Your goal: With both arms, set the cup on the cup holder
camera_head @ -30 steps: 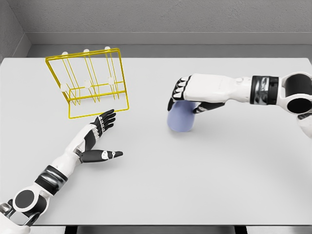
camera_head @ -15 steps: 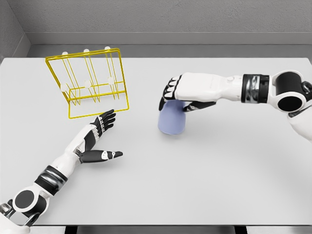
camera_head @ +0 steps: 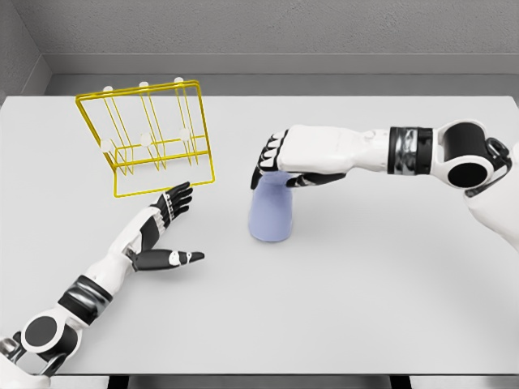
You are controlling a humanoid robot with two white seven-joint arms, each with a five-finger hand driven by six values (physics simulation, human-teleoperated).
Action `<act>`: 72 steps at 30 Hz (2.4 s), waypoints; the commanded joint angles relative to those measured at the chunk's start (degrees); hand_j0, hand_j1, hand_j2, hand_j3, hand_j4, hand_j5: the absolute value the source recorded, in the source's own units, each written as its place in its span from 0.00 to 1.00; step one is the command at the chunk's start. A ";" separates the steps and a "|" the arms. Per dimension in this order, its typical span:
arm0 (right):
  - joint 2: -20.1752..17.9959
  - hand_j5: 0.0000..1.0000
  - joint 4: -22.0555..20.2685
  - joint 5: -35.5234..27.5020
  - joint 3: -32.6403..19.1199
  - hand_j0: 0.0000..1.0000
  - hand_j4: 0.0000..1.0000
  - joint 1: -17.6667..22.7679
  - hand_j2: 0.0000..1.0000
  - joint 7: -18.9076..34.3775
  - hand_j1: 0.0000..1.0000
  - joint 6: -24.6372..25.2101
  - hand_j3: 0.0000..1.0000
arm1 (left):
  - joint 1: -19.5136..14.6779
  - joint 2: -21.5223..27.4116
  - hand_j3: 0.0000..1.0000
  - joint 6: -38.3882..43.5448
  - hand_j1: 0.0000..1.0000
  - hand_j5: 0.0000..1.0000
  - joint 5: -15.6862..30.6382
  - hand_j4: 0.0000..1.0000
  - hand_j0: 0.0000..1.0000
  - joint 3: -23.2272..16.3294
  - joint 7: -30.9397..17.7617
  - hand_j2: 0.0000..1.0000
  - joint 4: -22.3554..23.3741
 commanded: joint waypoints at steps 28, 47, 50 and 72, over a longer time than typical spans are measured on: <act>-11.08 1.00 18.53 -2.20 -8.27 1.00 1.00 1.67 1.00 -0.03 1.00 0.17 1.00 | -0.44 -7.17 1.00 -0.18 1.00 1.00 -5.44 1.00 1.00 -0.44 -0.09 1.00 -0.04; -17.85 1.00 15.72 -4.66 -12.32 1.00 1.00 7.56 1.00 -3.64 1.00 0.17 1.00 | -0.35 -13.32 1.00 -0.18 1.00 1.00 -11.42 1.00 1.00 -0.88 -0.01 1.00 0.14; -19.00 1.00 14.48 -4.66 -12.58 1.00 1.00 6.42 1.00 -4.97 1.00 0.17 1.00 | -0.35 -14.38 1.00 -0.18 1.00 1.00 -12.30 1.00 1.00 -0.97 -0.01 1.00 0.23; -20.23 1.00 5.78 -4.57 -12.93 1.00 1.00 12.04 1.00 -5.76 1.00 0.17 1.00 | -2.63 -19.47 1.00 3.68 1.00 1.00 -14.58 1.00 1.00 -1.85 -0.01 1.00 4.71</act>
